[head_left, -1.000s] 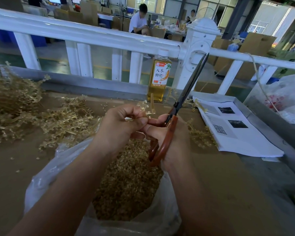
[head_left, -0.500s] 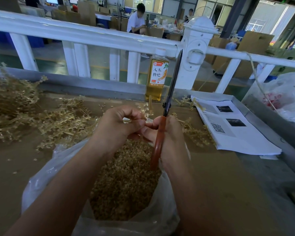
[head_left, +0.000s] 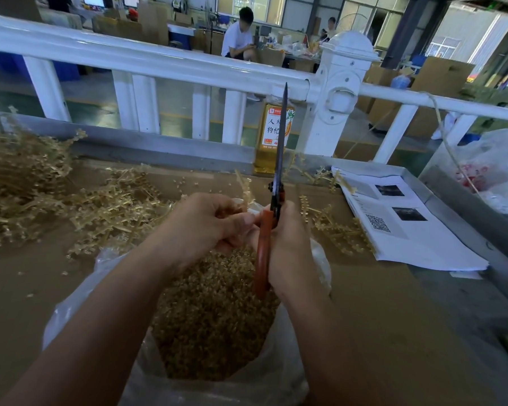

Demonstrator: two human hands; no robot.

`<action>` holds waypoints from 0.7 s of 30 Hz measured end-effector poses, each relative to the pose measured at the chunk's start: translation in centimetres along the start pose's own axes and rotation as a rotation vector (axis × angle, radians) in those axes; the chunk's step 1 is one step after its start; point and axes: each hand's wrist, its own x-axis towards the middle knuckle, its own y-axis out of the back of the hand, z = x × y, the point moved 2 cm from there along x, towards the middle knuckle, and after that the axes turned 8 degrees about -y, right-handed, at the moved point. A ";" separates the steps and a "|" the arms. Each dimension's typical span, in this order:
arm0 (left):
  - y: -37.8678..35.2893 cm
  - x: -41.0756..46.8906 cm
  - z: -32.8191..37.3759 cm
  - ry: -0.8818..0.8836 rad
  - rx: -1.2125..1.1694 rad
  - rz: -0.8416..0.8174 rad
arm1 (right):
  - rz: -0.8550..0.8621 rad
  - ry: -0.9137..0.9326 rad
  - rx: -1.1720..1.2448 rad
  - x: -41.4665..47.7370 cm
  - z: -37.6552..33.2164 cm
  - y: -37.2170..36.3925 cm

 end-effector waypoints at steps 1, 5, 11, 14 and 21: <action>0.0 0.1 0.0 0.002 -0.007 0.022 | -0.007 -0.022 0.043 0.0 -0.2 -0.1; -0.4 0.2 0.3 -0.021 -0.040 0.092 | -0.015 0.004 -0.078 0.5 0.2 0.4; -1.3 0.0 0.6 -0.083 -0.055 0.193 | 0.008 0.040 -0.037 0.0 -0.2 1.5; -1.3 0.0 0.7 -0.090 -0.057 0.256 | -0.061 -0.017 0.163 0.0 -0.7 1.4; -0.8 0.1 1.0 -0.127 -0.002 0.324 | -0.120 -0.089 0.264 0.0 -0.7 0.7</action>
